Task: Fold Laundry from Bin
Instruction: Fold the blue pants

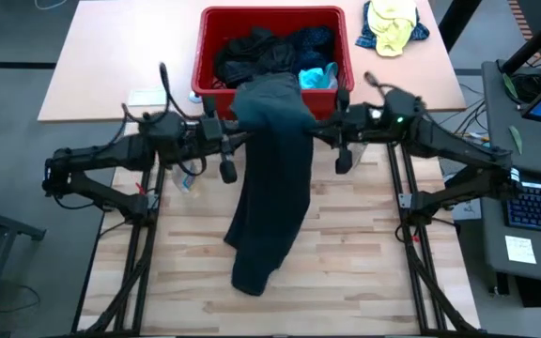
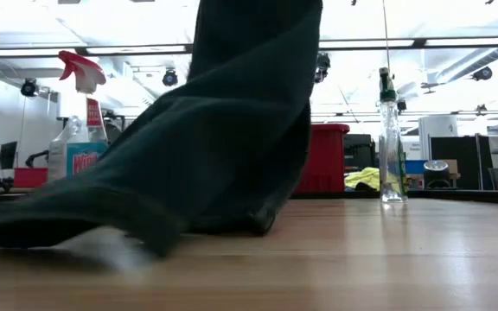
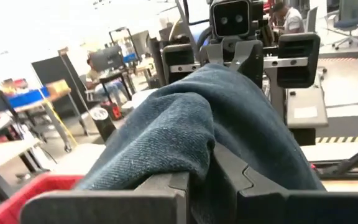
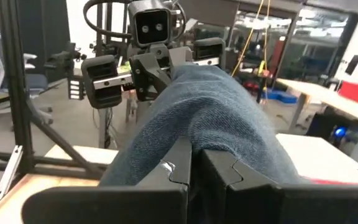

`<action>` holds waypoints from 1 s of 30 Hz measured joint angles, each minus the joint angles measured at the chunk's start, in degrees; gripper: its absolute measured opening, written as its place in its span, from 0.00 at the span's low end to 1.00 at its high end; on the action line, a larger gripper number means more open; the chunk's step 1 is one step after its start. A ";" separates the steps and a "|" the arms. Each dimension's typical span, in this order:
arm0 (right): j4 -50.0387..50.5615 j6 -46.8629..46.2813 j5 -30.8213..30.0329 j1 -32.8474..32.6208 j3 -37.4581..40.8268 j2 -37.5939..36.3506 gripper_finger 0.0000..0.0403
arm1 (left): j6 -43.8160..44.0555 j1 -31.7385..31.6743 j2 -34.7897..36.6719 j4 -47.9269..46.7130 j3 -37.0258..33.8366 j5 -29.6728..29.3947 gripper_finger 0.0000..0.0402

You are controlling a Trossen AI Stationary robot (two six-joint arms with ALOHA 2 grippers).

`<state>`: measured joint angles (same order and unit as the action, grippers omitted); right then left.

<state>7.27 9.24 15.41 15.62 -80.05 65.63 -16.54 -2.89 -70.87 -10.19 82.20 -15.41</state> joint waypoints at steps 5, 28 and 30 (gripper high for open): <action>4.36 2.64 -5.59 0.07 -8.93 2.19 0.02 | -3.30 -1.51 -3.89 -8.36 13.17 0.07 0.03; 24.10 14.33 -34.17 6.14 -55.04 26.87 0.02 | 8.92 -35.07 -20.16 -23.21 49.06 48.87 0.03; 27.61 12.56 -34.25 4.81 -54.42 25.87 0.02 | 10.36 -34.46 -20.07 -25.40 48.93 54.06 0.03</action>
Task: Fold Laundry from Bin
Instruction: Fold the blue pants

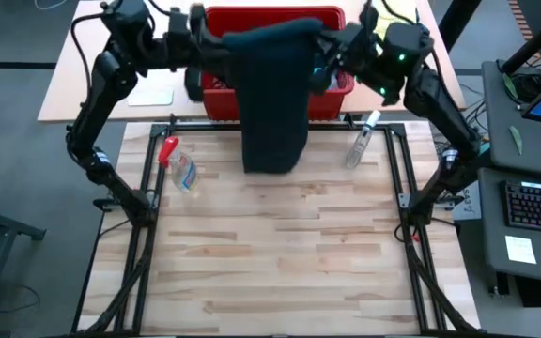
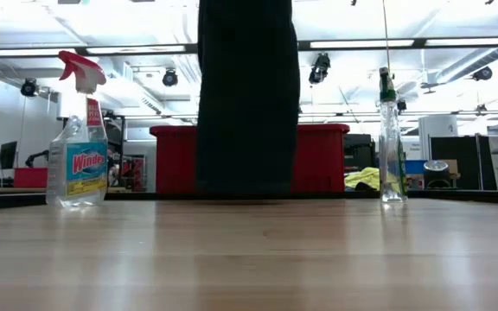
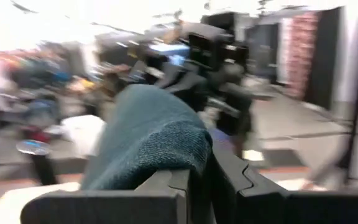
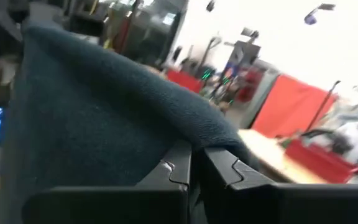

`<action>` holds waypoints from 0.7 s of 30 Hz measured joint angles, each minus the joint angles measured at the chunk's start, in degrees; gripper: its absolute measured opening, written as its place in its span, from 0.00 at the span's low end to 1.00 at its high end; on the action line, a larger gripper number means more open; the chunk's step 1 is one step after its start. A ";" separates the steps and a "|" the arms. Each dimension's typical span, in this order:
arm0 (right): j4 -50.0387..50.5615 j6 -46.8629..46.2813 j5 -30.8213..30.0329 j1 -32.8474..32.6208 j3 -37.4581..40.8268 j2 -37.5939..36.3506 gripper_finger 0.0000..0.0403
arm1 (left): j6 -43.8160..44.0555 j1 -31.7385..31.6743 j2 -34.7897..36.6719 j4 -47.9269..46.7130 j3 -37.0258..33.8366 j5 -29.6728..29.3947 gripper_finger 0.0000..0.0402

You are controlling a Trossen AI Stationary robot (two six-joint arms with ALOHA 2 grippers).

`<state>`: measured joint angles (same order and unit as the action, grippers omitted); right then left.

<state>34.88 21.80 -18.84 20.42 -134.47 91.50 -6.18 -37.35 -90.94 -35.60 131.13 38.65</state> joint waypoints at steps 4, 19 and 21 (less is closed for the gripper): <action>10.86 -5.09 4.73 -3.12 0.49 -1.62 0.02 | 1.46 6.34 0.36 -5.36 -0.82 0.05 0.03; 35.34 -21.54 15.44 -23.66 12.70 -4.34 0.02 | 4.48 51.68 3.60 -0.58 -21.31 -51.54 0.02; 35.26 -23.58 16.28 -27.20 15.82 -4.77 0.02 | 6.61 56.08 4.02 3.72 -25.65 -56.83 0.02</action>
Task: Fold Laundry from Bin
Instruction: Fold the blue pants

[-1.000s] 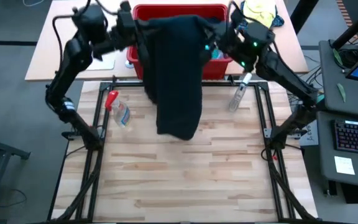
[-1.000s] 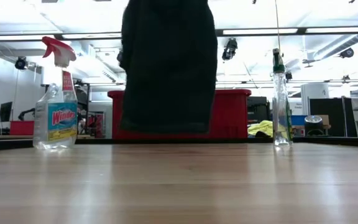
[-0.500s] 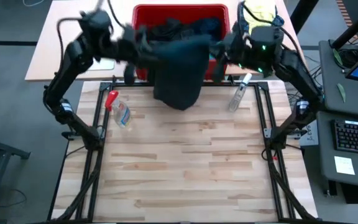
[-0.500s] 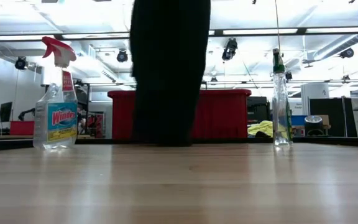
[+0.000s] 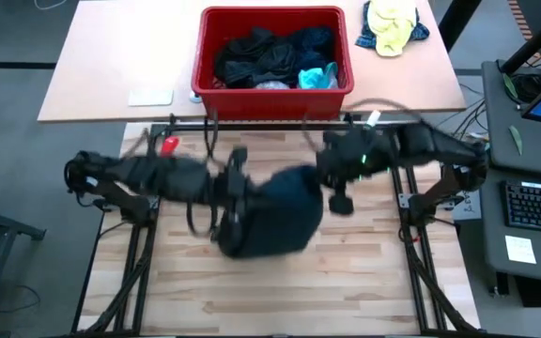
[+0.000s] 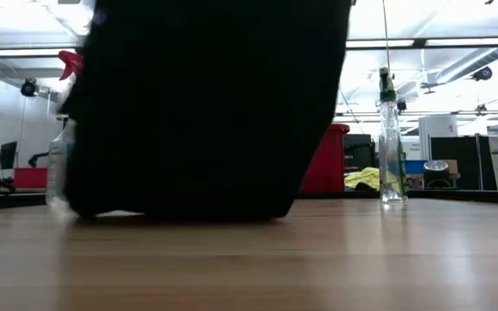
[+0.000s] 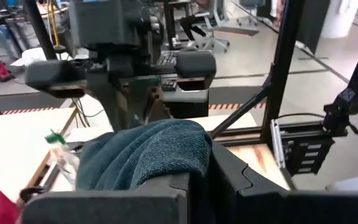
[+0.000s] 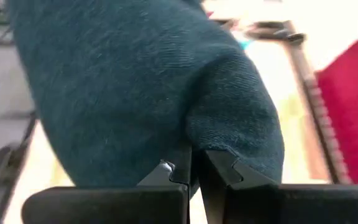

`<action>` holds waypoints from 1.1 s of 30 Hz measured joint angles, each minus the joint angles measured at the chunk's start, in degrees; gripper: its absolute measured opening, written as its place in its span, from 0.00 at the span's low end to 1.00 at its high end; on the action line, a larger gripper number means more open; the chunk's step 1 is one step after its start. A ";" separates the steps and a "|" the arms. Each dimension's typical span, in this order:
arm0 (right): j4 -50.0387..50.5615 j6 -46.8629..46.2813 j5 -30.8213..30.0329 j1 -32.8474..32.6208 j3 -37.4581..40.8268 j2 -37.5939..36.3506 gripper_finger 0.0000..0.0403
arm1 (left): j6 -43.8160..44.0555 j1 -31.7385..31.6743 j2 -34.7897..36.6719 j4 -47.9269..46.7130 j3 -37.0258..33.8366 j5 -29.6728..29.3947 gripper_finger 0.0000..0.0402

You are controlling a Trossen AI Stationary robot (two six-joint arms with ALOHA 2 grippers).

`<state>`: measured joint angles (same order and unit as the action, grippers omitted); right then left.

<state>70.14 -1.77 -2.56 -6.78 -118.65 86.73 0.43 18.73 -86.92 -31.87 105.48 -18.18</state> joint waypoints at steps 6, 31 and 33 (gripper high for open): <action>-4.35 -3.83 -0.44 -9.82 9.65 -0.72 0.02 | 5.56 9.65 0.18 12.65 -12.45 -8.80 0.03; -43.29 20.60 3.35 4.96 35.72 2.09 0.02 | 56.45 16.14 0.67 -25.36 -23.04 -37.01 0.03; -46.50 20.87 6.18 6.54 36.48 4.09 0.02 | 61.22 16.12 0.48 -29.60 -23.12 -35.91 0.03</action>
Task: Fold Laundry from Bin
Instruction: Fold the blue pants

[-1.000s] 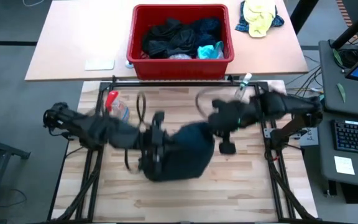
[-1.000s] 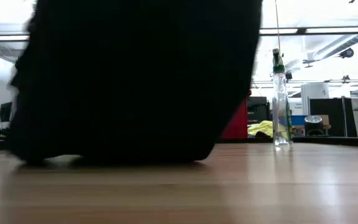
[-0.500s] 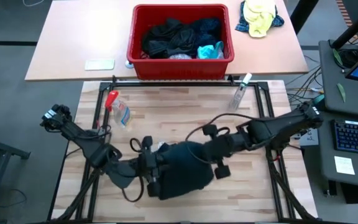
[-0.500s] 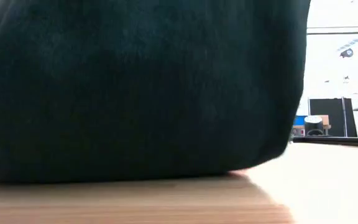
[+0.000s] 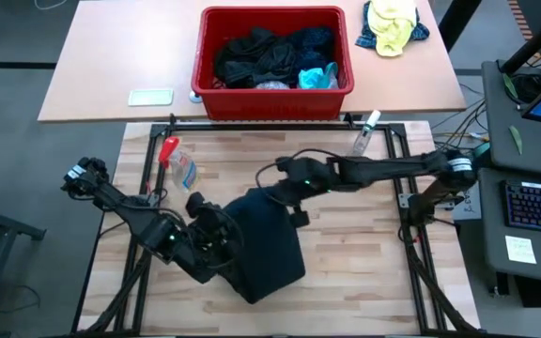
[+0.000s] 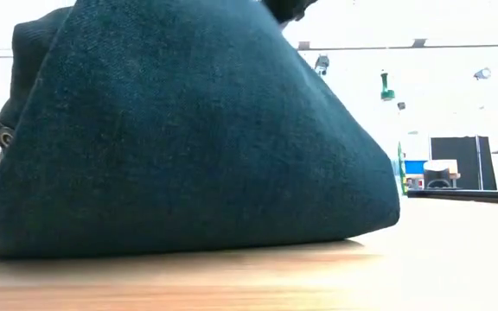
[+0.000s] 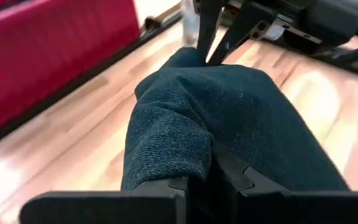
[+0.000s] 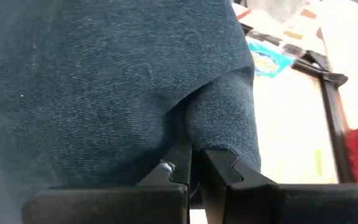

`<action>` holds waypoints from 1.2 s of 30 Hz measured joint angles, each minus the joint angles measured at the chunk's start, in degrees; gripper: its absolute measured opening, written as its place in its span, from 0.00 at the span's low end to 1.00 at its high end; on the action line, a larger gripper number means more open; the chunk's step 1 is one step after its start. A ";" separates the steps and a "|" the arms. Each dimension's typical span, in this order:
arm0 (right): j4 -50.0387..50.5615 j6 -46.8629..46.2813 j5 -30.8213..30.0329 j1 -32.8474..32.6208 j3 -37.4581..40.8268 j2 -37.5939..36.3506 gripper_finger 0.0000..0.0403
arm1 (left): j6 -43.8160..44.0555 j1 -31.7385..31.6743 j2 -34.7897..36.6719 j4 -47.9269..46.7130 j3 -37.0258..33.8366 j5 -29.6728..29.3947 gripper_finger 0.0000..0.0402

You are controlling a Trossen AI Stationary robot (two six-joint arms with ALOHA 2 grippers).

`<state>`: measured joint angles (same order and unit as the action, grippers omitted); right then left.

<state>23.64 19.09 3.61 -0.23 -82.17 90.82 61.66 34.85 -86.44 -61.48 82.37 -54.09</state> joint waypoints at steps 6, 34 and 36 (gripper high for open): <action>-7.58 1.55 1.37 1.01 0.06 7.43 0.02 | 6.88 0.04 -0.79 -4.38 -1.90 10.19 0.03; -22.06 -8.87 0.68 5.29 0.08 18.01 0.32 | 15.61 -0.52 -0.85 -3.51 -20.65 33.08 0.27; -20.97 -8.92 0.57 6.00 0.06 16.56 0.38 | 15.58 -0.52 -0.85 -4.82 -20.09 33.33 0.30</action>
<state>2.67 10.17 4.18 5.76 -82.11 107.38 77.23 34.33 -87.29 -66.29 62.28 -20.76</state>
